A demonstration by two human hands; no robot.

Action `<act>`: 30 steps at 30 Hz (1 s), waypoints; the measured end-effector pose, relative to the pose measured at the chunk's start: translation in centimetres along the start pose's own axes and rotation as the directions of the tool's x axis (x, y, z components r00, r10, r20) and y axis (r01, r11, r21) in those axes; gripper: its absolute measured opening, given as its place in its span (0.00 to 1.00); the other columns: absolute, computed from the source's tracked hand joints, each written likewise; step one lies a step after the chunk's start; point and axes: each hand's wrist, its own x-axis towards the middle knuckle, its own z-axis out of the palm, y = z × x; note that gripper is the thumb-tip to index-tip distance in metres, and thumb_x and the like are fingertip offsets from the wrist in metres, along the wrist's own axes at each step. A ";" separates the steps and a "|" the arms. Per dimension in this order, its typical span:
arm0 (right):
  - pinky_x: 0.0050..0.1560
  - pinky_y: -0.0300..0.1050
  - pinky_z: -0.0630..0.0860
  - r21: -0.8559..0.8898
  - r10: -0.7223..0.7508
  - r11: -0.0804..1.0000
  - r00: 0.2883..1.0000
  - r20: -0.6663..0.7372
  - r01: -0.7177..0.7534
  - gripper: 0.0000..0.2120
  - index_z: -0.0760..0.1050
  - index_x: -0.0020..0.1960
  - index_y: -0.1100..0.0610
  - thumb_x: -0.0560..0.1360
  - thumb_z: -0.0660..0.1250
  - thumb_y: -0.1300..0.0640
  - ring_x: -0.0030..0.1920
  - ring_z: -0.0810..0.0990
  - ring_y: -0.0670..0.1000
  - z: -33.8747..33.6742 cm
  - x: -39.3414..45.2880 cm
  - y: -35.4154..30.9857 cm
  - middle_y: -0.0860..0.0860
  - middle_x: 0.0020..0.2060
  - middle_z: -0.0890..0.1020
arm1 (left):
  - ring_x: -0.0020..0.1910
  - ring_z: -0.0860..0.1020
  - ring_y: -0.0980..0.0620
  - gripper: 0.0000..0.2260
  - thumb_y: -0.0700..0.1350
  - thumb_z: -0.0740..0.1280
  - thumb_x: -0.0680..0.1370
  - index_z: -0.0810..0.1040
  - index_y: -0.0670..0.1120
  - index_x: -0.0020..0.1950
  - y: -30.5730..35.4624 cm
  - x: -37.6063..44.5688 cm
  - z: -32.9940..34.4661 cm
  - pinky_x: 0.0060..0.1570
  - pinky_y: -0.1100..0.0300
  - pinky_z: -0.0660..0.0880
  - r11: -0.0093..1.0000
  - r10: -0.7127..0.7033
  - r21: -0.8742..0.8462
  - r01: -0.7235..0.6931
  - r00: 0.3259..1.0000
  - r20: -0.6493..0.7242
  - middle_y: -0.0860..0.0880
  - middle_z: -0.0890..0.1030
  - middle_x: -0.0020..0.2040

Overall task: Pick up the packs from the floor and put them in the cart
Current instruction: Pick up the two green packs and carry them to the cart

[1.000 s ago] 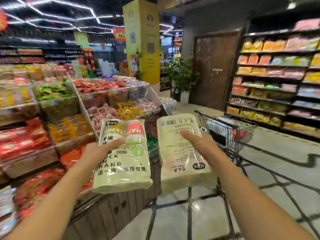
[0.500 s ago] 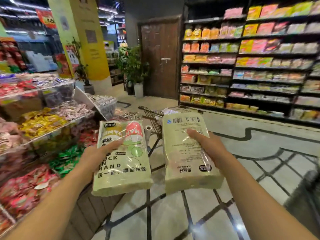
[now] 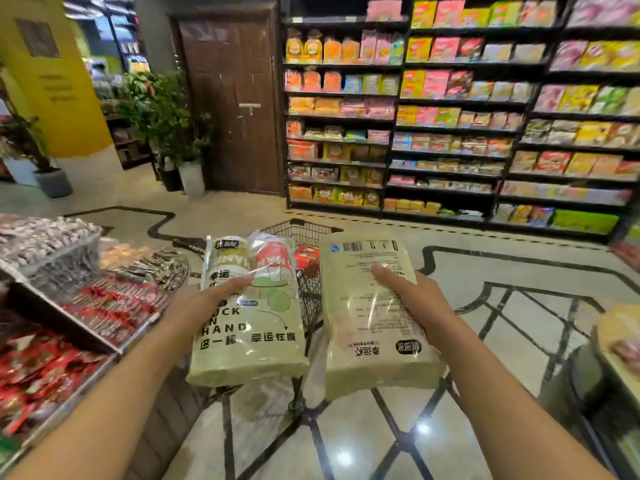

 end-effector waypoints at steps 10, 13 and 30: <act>0.42 0.47 0.84 0.024 -0.001 1.000 0.999 -0.045 0.002 0.13 0.83 0.56 0.51 0.77 0.76 0.45 0.43 0.91 0.53 -3.9 20.1 -1.3 0.51 0.44 0.90 | 0.46 0.86 0.38 0.44 0.70 0.80 0.51 0.82 0.42 0.56 5.8 18.1 10.7 0.54 0.41 0.81 1.000 0.003 -0.010 -0.003 0.999 0.039 0.41 0.87 0.46; 0.41 0.47 0.84 0.006 -0.009 1.000 1.000 -0.021 0.009 0.12 0.83 0.56 0.51 0.77 0.76 0.46 0.43 0.91 0.53 -5.2 27.6 -1.1 0.51 0.44 0.90 | 0.49 0.85 0.37 0.52 0.76 0.78 0.46 0.80 0.44 0.60 6.2 25.0 14.3 0.57 0.39 0.80 0.999 -0.033 0.015 0.033 0.999 0.019 0.41 0.87 0.49; 0.54 0.60 0.86 -0.164 0.069 0.986 0.976 0.205 -0.035 0.18 0.83 0.57 0.50 0.73 0.78 0.42 0.45 0.91 0.55 -3.5 65.2 -2.1 0.52 0.45 0.90 | 0.38 0.87 0.41 0.26 0.59 0.80 0.65 0.83 0.41 0.52 12.1 51.5 24.3 0.49 0.46 0.83 0.973 -0.210 -0.122 0.196 0.970 -0.118 0.42 0.88 0.38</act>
